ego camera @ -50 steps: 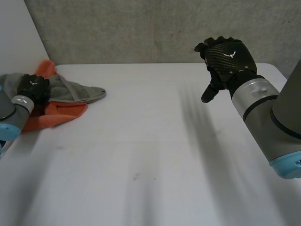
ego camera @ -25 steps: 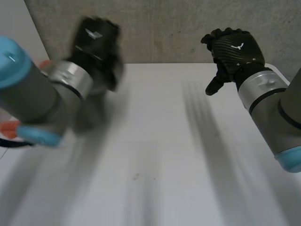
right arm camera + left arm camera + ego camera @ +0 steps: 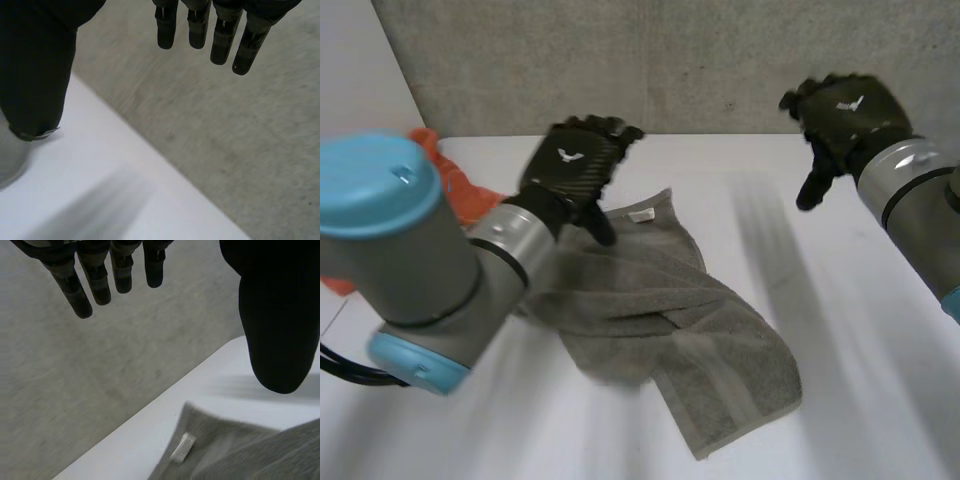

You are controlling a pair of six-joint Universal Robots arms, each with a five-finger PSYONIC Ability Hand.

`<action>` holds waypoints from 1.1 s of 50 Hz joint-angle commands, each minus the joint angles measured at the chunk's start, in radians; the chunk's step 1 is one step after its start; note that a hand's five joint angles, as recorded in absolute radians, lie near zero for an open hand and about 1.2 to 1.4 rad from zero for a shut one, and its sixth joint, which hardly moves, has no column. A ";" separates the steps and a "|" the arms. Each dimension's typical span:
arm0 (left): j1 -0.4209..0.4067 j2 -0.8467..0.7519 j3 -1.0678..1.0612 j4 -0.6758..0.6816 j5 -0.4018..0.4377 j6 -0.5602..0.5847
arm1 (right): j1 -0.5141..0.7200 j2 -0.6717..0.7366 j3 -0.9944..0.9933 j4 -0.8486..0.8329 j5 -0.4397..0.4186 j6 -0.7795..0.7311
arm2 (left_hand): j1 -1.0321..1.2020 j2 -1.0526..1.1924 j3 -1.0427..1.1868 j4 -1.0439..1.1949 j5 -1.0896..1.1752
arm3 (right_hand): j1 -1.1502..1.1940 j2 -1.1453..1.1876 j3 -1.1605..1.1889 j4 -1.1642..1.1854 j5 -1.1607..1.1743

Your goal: Fold the laundry.

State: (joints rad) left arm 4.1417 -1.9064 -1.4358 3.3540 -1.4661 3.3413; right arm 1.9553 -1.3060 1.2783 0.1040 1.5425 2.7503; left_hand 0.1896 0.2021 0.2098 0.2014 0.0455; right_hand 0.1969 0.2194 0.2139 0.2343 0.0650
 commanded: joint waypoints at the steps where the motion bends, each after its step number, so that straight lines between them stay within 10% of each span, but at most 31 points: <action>1: 0.112 0.021 -0.005 -0.131 0.003 0.009 | 0.007 0.048 -0.014 0.218 -0.073 -0.164 | 0.033 0.020 0.012 0.021 0.002 | -0.022 -0.045 -0.039 -0.060 -0.065; 8: 0.209 -0.068 -0.003 -0.180 0.023 0.096 | 0.034 0.071 0.038 0.309 -0.094 -0.140 | 0.083 0.070 0.062 0.071 0.052 | -0.022 -0.045 -0.039 -0.060 -0.065; 21: 0.383 -0.267 0.049 -0.182 0.167 0.426 | 0.220 0.073 0.358 -0.024 -0.085 0.051 | 0.147 0.135 0.127 0.135 0.117 | 0.120 0.098 0.103 0.083 0.077; 38: 0.368 -0.283 0.002 -0.257 0.291 0.422 | 0.297 0.201 0.405 -0.254 -0.078 0.052 | 0.473 0.460 0.453 0.461 0.442 | 0.522 0.499 0.505 0.484 0.479; 43: 0.344 -0.293 0.000 -0.252 0.290 0.420 | 0.297 0.226 0.380 -0.256 -0.045 0.049 | 0.742 0.730 0.722 0.731 0.712 | 1.197 1.174 1.180 1.160 1.154; 46: 0.330 -0.295 0.005 -0.243 0.286 0.417 | 0.286 0.215 0.375 -0.256 -0.016 0.049 | 1.176 1.164 1.156 1.165 1.146 | 1.199 1.177 1.182 1.162 1.157; 55: 0.246 -0.177 0.017 -0.208 0.207 0.294 | 0.226 0.009 0.340 -0.205 0.013 0.045 | 1.207 1.194 1.186 1.195 1.176 | 1.199 1.177 1.182 1.162 1.157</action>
State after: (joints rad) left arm 4.4417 -2.1916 -1.4269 3.1247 -1.1920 3.7298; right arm 2.2383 -1.1253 1.6434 -0.1439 1.5477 2.7990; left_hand 1.1452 1.1926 1.1872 1.1944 0.9688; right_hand 0.9796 1.1763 1.1802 1.1817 0.9843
